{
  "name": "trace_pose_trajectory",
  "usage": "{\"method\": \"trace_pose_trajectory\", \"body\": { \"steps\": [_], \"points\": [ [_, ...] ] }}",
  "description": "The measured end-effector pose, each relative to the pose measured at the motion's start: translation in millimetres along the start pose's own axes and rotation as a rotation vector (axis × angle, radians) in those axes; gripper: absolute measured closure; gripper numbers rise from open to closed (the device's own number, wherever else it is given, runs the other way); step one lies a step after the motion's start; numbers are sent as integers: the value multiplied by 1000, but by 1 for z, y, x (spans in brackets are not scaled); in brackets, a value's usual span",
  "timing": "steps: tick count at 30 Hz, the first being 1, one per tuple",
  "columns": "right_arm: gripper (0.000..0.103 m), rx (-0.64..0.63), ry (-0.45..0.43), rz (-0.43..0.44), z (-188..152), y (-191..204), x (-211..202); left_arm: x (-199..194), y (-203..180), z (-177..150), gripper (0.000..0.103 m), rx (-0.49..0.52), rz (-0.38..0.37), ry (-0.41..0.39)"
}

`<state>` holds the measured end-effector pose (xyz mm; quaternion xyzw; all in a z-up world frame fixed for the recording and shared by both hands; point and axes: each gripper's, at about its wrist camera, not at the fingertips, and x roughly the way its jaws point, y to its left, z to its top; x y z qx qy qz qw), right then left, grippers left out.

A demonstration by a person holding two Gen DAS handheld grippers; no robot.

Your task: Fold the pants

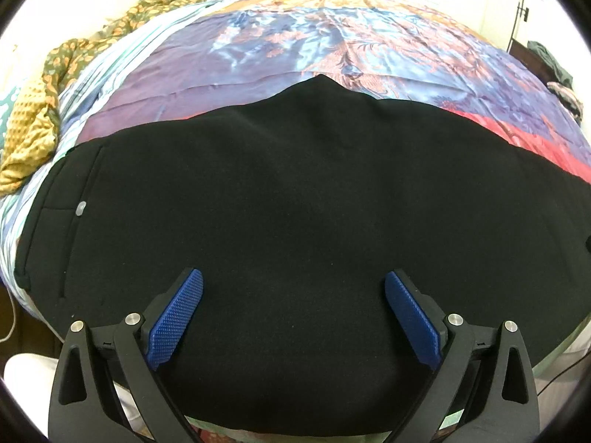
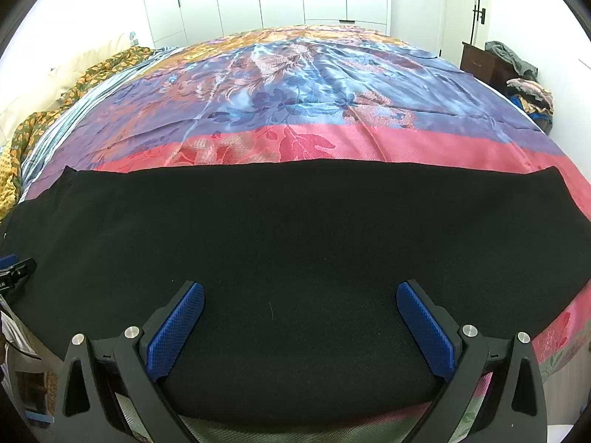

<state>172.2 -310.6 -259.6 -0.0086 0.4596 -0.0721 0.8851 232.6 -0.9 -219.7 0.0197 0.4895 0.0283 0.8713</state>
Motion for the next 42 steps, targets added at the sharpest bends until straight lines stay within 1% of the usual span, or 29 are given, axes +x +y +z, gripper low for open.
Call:
{"method": "trace_pose_trajectory", "body": {
  "steps": [17, 19, 20, 23, 25, 28, 31, 37, 42],
  "points": [
    [0, 0, -5, 4, 3, -1, -4, 1, -1, -1, 3, 4, 4, -2],
    [0, 35, -26, 4, 7, -7, -11, 1, -1, -1, 3, 5, 2, -2],
    [0, 81, -51, 6, 8, -15, -17, 1, -1, -1, 3, 6, 2, -2],
    [0, 203, -84, 11, 9, -40, -25, 1, -1, -1, 3, 6, 2, -2],
    [0, 294, -98, -1, 7, -60, -28, 1, -1, -1, 3, 6, 1, -2],
    [0, 388, -136, -42, 4, -78, -37, 1, -2, -1, 3, 10, 0, -3],
    [0, 423, -152, -61, 4, -84, -41, 1, -2, -1, 3, 11, -1, -3],
    [0, 410, -140, -62, 7, -83, -39, 1, -2, -1, 3, 11, -2, -3],
    [0, 420, -147, -52, 5, -86, -41, 1, -2, -1, 2, 10, -1, -3]
  ]
}}
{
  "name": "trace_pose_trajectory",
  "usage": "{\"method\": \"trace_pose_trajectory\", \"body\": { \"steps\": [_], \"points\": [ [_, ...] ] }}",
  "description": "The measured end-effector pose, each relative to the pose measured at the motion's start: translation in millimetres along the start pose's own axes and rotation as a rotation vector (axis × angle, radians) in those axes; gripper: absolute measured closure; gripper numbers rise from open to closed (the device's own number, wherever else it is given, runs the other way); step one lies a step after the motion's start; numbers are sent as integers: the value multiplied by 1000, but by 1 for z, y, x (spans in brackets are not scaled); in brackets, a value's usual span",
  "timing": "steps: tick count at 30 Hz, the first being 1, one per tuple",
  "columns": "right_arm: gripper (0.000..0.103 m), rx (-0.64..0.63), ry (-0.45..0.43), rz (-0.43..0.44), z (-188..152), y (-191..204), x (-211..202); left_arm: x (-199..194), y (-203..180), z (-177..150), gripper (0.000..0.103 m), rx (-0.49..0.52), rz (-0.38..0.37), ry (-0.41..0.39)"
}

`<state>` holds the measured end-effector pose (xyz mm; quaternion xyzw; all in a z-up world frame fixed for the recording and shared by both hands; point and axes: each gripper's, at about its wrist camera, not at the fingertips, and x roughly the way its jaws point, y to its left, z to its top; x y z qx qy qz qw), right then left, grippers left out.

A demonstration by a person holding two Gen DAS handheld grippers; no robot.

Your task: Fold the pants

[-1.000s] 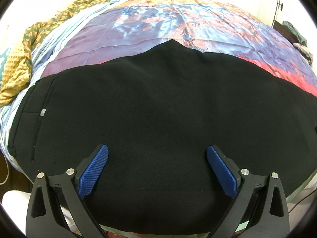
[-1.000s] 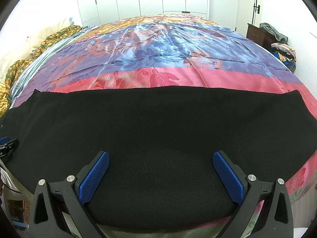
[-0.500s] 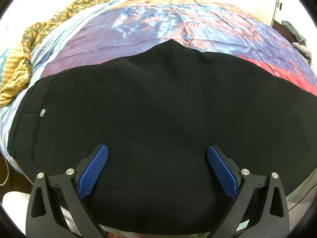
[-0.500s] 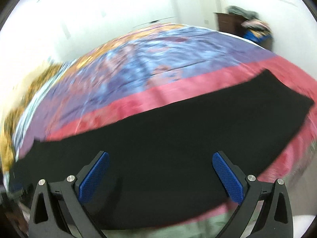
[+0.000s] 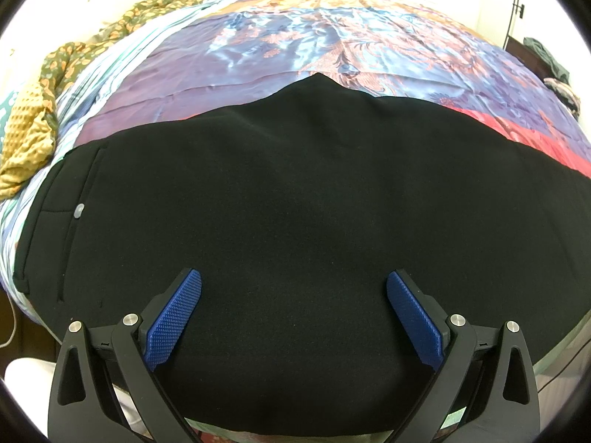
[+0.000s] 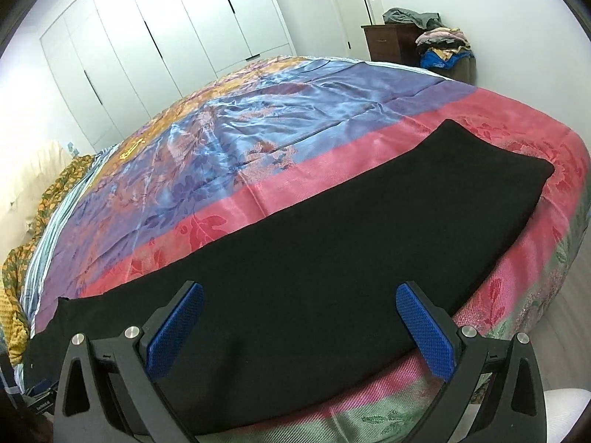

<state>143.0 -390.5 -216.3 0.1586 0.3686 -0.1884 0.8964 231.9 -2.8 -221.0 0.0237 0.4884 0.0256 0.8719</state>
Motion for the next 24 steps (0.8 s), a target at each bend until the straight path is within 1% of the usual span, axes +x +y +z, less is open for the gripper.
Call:
{"method": "trace_pose_trajectory", "body": {
  "steps": [9, 12, 16, 19, 22, 24],
  "points": [
    [0, 51, -1, 21, 4, -8, -4, 0, 0, 0, 2, 0, 0, 0],
    [0, 66, -6, 37, 12, -11, -10, 0, -1, 0, 2, 3, -1, 0],
    [0, 98, -36, 71, 35, -22, -24, 0, -2, -1, 2, 3, 1, 1],
    [0, 118, -44, 89, 62, -38, -31, 0, -2, -1, 2, 5, -3, 1],
    [0, 126, -76, 85, 99, -66, -40, 0, -1, -1, 2, 9, -8, 0],
    [0, 140, -98, 71, 125, -94, -47, 0, 0, -1, 2, 9, -6, -2]
  ]
}}
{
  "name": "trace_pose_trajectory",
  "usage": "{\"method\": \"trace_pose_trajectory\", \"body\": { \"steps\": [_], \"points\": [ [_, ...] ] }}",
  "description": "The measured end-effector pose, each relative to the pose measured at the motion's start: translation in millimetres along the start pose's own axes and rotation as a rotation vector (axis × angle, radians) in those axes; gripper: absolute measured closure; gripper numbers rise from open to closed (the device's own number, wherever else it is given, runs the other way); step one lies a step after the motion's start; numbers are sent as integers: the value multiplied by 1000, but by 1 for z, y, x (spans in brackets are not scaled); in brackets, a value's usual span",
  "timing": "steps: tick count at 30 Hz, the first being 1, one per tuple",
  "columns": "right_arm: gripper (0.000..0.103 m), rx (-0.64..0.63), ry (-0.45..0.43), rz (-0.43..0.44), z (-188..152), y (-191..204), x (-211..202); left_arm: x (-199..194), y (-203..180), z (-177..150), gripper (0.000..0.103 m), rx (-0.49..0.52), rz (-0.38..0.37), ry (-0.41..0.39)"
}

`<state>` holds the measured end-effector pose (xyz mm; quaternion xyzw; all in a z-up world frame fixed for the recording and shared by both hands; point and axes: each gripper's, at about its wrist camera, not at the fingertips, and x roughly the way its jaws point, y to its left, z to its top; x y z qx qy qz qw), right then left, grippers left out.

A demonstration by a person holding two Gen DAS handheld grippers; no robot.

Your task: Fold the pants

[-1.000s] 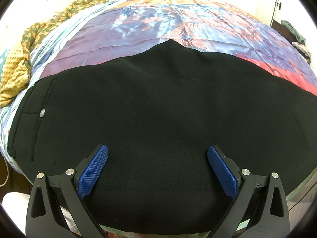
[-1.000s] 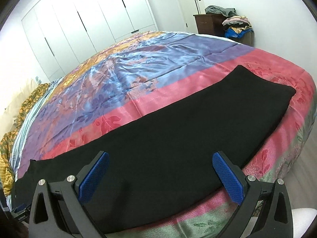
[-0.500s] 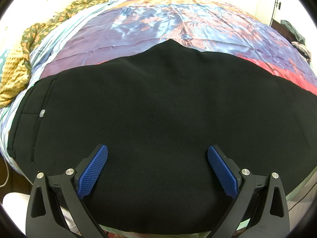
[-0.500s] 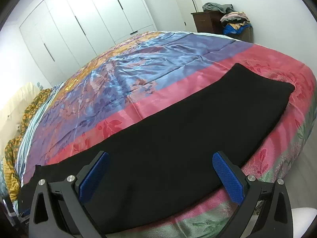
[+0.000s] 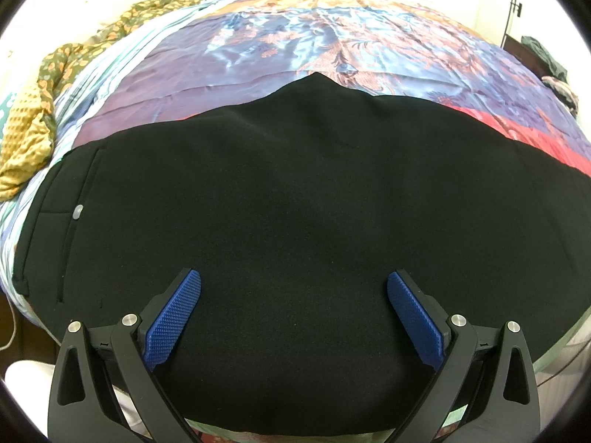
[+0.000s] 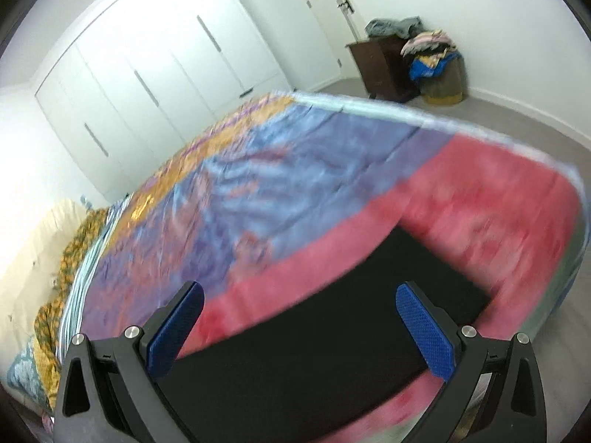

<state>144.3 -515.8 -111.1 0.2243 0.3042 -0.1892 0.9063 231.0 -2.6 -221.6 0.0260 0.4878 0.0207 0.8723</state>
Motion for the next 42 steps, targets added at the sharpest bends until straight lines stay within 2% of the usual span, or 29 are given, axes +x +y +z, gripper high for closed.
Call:
{"method": "trace_pose_trajectory", "body": {
  "steps": [2, 5, 8, 10, 12, 15, 23, 29, 32, 35, 39, 42],
  "points": [
    [0, 40, 10, -2, 26, -32, -1, 1, -1, 0, 1, -1, 4, 1],
    [0, 155, 108, 30, 41, -87, 11, 1, -1, 1, 1, -5, 9, 6],
    [0, 243, 231, 62, 27, -124, 27, 2, -1, 2, 1, -3, 10, 9],
    [1, 318, 268, 100, 15, -136, 30, 2, 0, 2, 1, -3, 8, 13],
    [1, 351, 261, 180, 3, -138, 27, 2, 0, 3, 1, -3, 9, 14],
    [1, 327, 279, 207, -6, -132, 35, 3, -1, 3, 1, -5, 14, 15],
    [1, 325, 358, 219, -22, -123, 60, 2, 0, 2, 1, -4, 9, 17],
    [1, 356, 377, 223, -25, -132, 77, 2, 0, 2, 1, -4, 9, 17],
    [6, 381, 383, 274, -29, -135, 77, 2, 0, 2, 1, -4, 10, 17],
    [15, 379, 380, 273, -33, -137, 75, 2, -1, 2, 1, -5, 13, 15],
    [34, 396, 391, 232, -37, -141, 79, 2, -1, 3, 1, -6, 14, 15],
    [35, 433, 387, 198, -36, -141, 76, 2, -1, 3, 1, -4, 9, 16]
  ]
}}
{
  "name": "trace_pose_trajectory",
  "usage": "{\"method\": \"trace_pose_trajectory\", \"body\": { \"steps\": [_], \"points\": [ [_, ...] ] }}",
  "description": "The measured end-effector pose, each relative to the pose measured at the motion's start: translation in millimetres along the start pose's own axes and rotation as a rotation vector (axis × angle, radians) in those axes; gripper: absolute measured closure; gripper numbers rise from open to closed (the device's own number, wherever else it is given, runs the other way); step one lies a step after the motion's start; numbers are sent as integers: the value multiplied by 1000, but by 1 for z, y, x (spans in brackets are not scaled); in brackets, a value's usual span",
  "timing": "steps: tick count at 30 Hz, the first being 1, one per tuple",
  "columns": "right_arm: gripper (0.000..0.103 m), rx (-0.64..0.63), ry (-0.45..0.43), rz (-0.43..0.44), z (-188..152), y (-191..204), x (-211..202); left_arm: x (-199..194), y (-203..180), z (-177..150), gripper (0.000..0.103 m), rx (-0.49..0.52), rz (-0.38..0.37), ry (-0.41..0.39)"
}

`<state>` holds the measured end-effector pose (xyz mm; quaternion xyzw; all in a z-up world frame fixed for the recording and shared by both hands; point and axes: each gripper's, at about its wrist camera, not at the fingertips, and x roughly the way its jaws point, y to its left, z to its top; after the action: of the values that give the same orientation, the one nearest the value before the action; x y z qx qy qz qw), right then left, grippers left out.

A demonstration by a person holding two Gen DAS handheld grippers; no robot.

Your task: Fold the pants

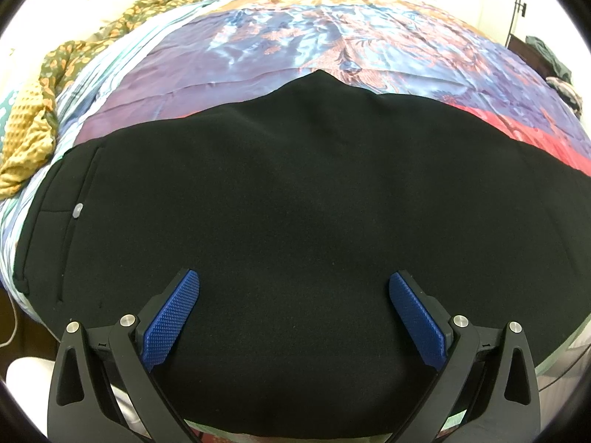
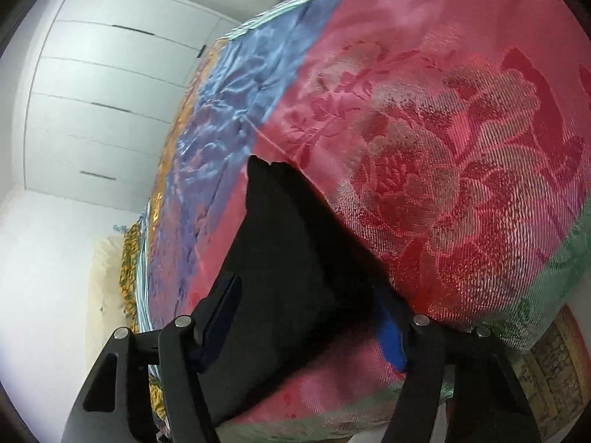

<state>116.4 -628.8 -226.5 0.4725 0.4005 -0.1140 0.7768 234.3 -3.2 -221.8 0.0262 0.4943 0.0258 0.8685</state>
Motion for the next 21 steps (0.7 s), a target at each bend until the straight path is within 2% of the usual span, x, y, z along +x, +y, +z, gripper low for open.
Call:
{"method": "trace_pose_trajectory", "body": {
  "steps": [3, 8, 13, 16, 17, 18, 19, 20, 21],
  "points": [
    [32, 72, -28, 15, -5, -2, -11, 0, 1, -1, 1, 2, -1, -4],
    [32, 141, 21, 67, -17, -5, -8, 1, 1, -1, 1, -1, 1, -8],
    [32, 87, -22, 90, -10, 6, 0, 1, 1, -1, 1, 1, 0, -8],
    [33, 77, -81, 75, -5, 7, 4, 1, 2, -1, 1, 1, -2, -8],
    [35, 67, -89, 67, -5, 8, 6, 1, 2, -1, 1, 1, -2, -9],
    [52, 54, -85, 57, -6, 8, 7, 1, 2, -2, 1, 2, -3, -13],
    [80, 32, -74, 31, -7, 9, 7, 1, 2, -2, 1, 3, -3, -17],
    [91, 8, -66, 5, -9, 11, 7, 1, 2, -2, 1, 4, -2, -19],
    [92, -1, -70, 0, -10, 13, 5, 1, 2, -2, 1, 5, -2, -18]
  ]
}}
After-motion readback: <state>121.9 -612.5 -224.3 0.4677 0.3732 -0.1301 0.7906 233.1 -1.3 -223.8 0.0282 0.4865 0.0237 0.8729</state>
